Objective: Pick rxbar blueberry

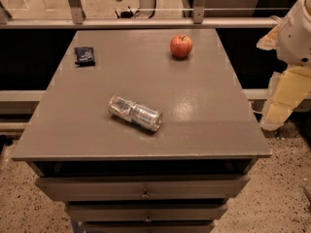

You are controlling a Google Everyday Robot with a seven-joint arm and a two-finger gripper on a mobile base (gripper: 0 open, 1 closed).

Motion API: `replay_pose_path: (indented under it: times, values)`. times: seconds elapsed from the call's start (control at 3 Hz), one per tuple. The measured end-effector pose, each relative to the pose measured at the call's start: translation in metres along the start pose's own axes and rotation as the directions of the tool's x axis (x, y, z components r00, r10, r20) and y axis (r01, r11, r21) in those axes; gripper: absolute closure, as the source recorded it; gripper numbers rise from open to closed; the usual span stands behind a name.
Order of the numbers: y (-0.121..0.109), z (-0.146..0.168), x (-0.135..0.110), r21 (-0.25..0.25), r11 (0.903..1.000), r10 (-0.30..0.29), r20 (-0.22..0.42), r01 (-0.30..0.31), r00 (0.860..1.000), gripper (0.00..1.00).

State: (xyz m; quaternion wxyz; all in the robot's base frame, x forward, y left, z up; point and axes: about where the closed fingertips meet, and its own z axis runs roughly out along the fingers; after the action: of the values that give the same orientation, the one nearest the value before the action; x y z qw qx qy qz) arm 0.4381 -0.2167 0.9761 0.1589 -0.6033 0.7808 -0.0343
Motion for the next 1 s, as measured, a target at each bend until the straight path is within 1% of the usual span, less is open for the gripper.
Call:
replay_pose_path:
  times: [0.33,0.67,1.0]
  values:
    - [0.000,0.000,0.000,0.000,1.0000,0.000,0.000,0.000,1.000,0.00]
    - [-0.004,0.000,-0.008,0.004,0.9997,-0.023,0.020,0.023,1.000,0.00]
    - [-0.026,0.020,-0.050,0.009,0.9977,-0.067,0.113,0.067,0.991,0.00]
